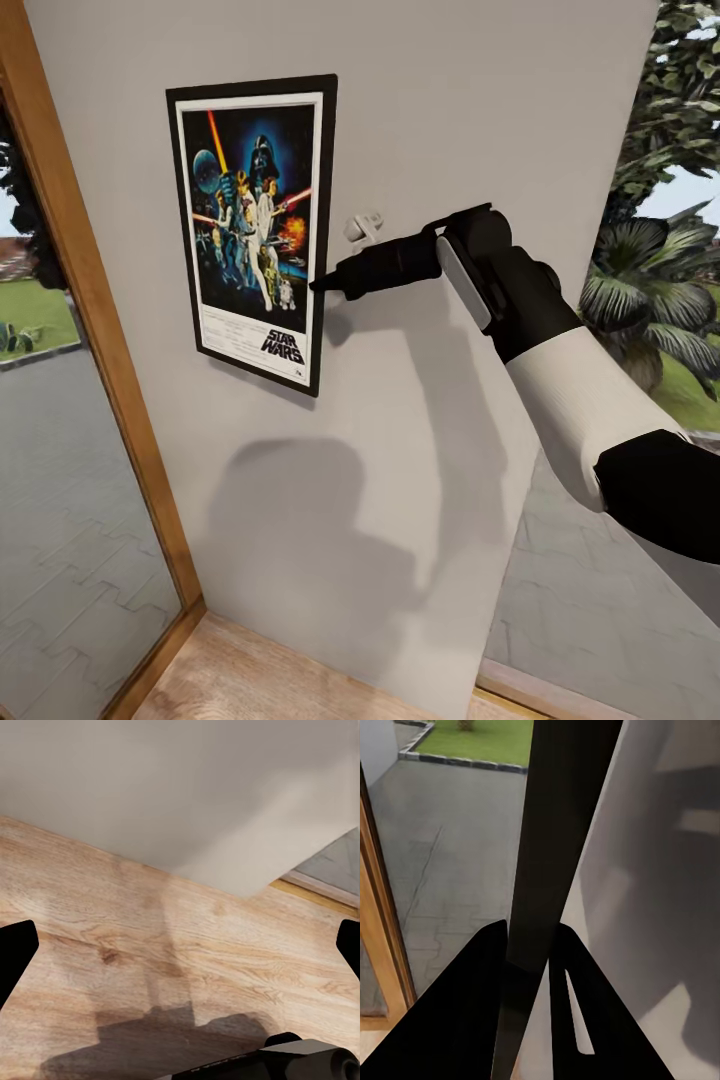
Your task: Pick up the poster from the kitchen countertop and hang it on one of the wall nails in the kitchen.
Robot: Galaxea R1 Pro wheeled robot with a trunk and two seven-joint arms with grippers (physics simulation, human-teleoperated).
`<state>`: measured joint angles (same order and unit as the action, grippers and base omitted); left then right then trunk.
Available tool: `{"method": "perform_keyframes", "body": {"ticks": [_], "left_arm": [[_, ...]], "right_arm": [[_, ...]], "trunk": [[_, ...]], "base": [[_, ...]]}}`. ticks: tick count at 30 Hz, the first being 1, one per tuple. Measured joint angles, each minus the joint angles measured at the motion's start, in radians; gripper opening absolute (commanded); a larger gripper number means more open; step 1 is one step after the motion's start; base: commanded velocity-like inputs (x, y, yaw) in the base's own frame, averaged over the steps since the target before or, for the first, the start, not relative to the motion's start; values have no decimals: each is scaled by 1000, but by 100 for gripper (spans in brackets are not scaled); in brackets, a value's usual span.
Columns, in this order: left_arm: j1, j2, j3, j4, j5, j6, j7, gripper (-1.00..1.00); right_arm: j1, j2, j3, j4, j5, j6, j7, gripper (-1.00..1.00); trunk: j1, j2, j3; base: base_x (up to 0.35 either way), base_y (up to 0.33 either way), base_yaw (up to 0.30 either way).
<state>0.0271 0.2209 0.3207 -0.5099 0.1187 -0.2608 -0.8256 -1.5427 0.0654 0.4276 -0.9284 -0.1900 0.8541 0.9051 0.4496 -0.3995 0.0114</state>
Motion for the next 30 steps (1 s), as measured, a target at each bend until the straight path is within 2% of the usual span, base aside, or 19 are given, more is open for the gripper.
{"method": "perform_keyframes", "body": {"ticks": [30], "left_arm": [[0,0,1,0,0,0,0,100]], "right_arm": [[0,0,0,0,-1,-1,-2,-100]], "trunk": [[0,0,0]], "base": [[56,6,0]]}}
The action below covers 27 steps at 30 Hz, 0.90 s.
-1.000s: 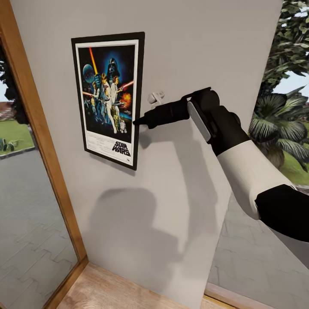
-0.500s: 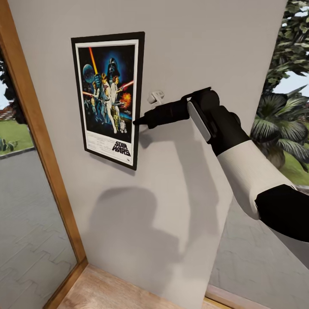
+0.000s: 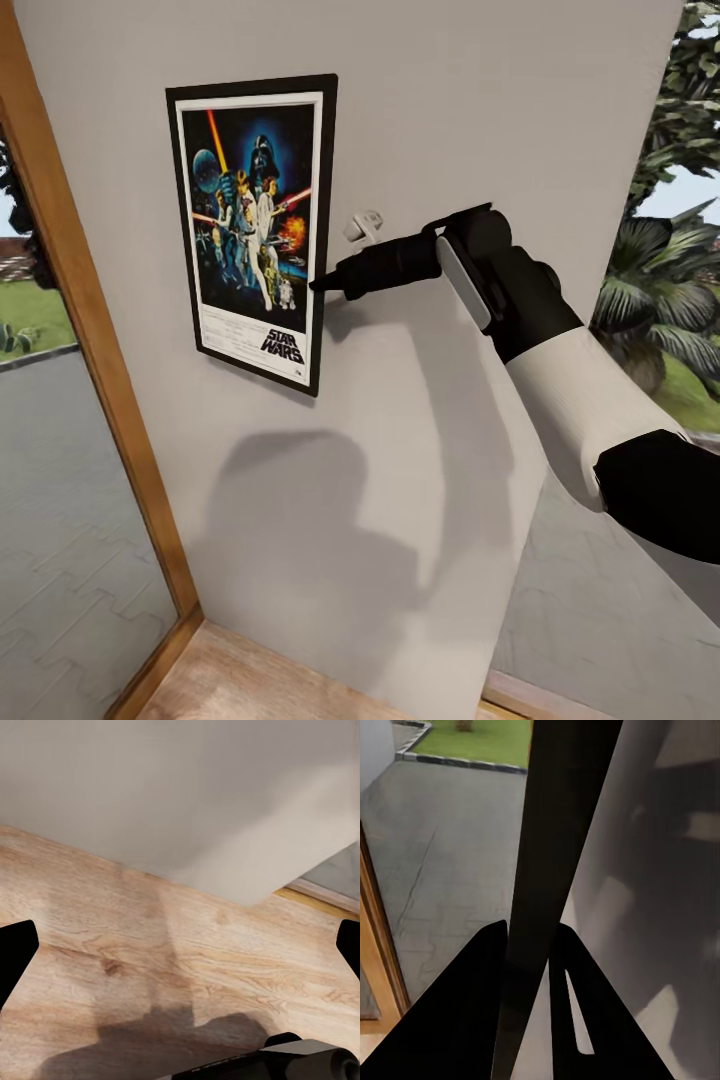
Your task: Pick up the poster from the kitchen countertop and hang it on one of the wall nails in the kitchen.
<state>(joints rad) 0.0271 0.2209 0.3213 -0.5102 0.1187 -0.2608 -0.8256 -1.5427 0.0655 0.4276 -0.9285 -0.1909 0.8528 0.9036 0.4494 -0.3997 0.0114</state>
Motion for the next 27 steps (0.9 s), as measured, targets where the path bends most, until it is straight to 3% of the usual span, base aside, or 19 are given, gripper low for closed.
{"method": "perform_keyframes", "body": {"ticks": [7,27], "left_arm": [[0,0,0,0,0,0,0,100],[0,0,0,0,0,0,0,100]], "right_arm": [[0,0,0,0,1,0,0,-100],[0,0,2,0,1,0,0,-100]], "trunk": [[0,0,0],[0,0,0]], "base": [[127,0,0],[8,0,0]]}}
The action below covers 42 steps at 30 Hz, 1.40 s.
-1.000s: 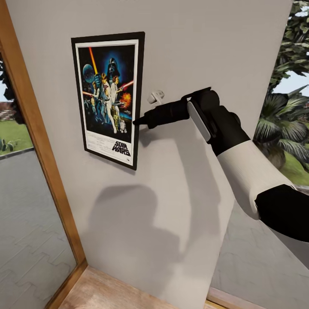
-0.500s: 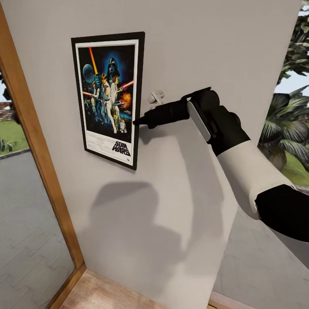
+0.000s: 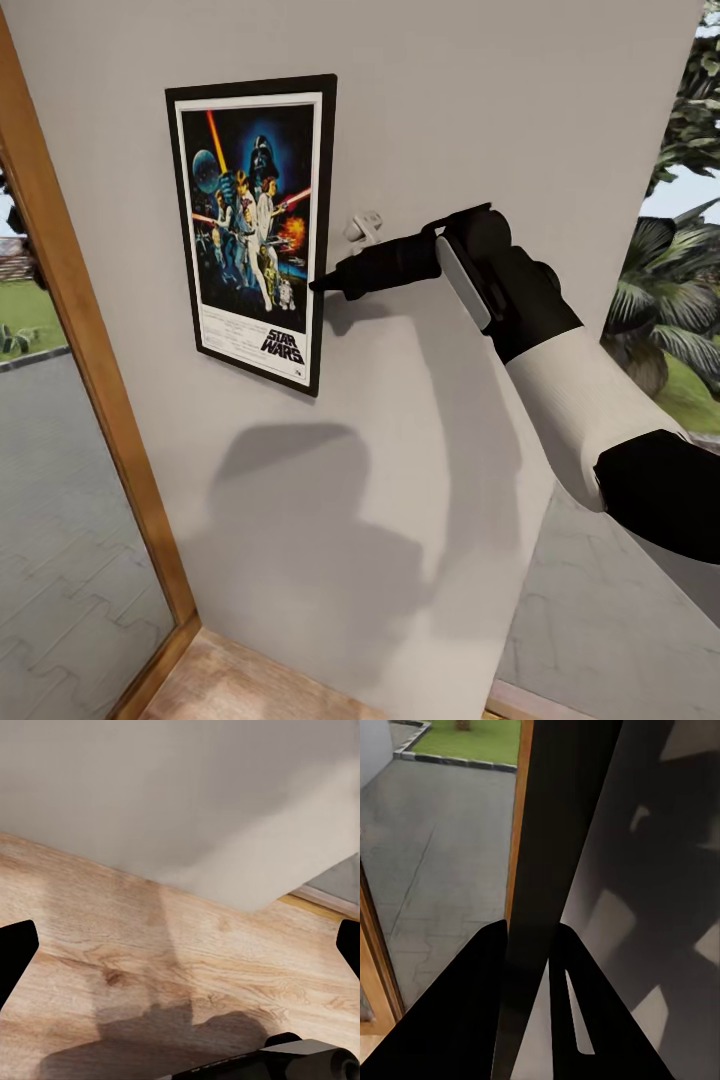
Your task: Pick up the poster from the kitchen countertop and hang it on one of the wall nails in the kitchen.
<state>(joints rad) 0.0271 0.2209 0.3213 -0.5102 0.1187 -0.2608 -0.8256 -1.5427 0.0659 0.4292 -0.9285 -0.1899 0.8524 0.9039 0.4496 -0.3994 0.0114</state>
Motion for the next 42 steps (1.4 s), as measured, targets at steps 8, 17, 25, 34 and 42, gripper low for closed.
{"method": "perform_keyframes", "body": {"ticks": [8,17,25,34,42], "left_arm": [[0,0,0,0,0,0,0,100],[0,0,0,0,0,0,0,100],[0,0,0,0,0,0,0,100],[0,0,0,0,0,0,0,100],[0,0,0,0,0,0,0,100]], "right_arm": [[1,0,0,0,0,-1,0,-100],[1,0,0,2,-1,-4,0,-100],[2,1,1,3,-5,-8,-1,-100],[23,1,2,2,-3,-9,-2,-100],[30,2,2,2,-2,-10,-2,-100]], "trunk": [[0,0,0],[0,0,0],[0,0,0],[0,0,0],[0,0,0]], "base": [[0,0,0],[0,0,0],[0,0,0],[0,0,0],[0,0,0]]}}
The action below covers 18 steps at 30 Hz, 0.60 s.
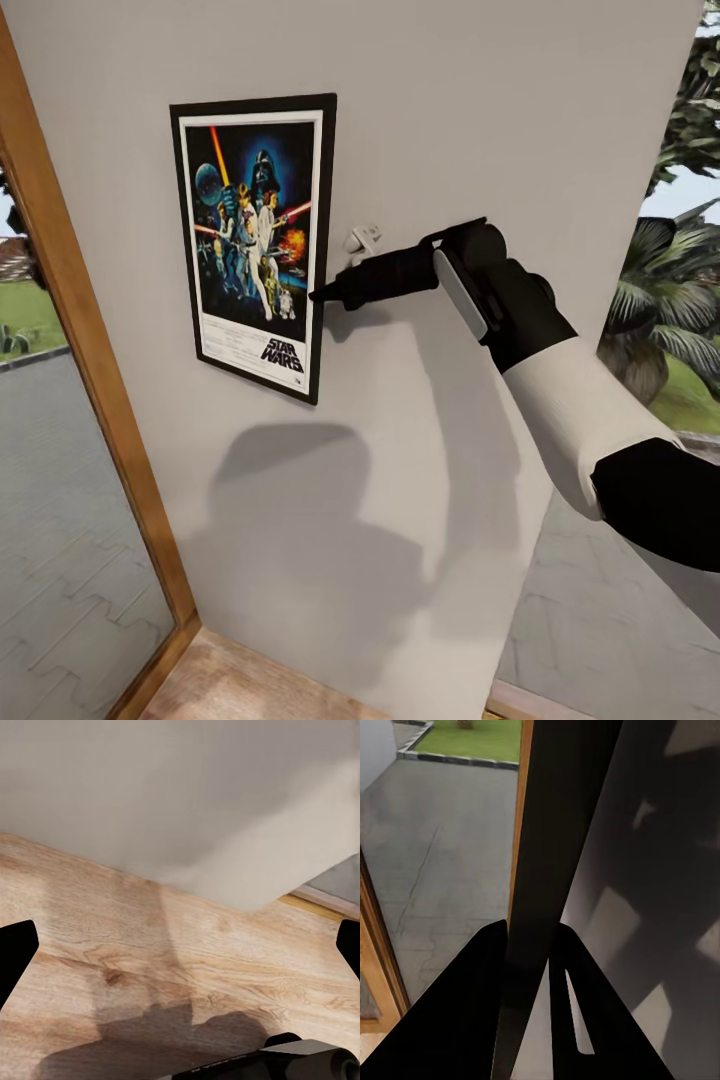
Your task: Pick up the poster from the kitchen countertop and hang it on one of the wall nails in the kitchen.
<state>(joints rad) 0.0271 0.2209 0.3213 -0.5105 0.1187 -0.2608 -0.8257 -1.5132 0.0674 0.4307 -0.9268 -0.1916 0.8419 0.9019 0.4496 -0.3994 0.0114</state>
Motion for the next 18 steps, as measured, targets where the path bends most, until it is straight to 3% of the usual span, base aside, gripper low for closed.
{"method": "perform_keyframes", "body": {"ticks": [8,18], "left_arm": [[0,0,0,0,0,0,0,100],[0,0,0,0,0,0,0,100]], "right_arm": [[2,0,0,0,-1,-2,0,-100],[22,0,1,4,0,-76,0,-100]], "trunk": [[0,0,0],[0,0,0]], "base": [[0,0,0],[0,0,0]]}}
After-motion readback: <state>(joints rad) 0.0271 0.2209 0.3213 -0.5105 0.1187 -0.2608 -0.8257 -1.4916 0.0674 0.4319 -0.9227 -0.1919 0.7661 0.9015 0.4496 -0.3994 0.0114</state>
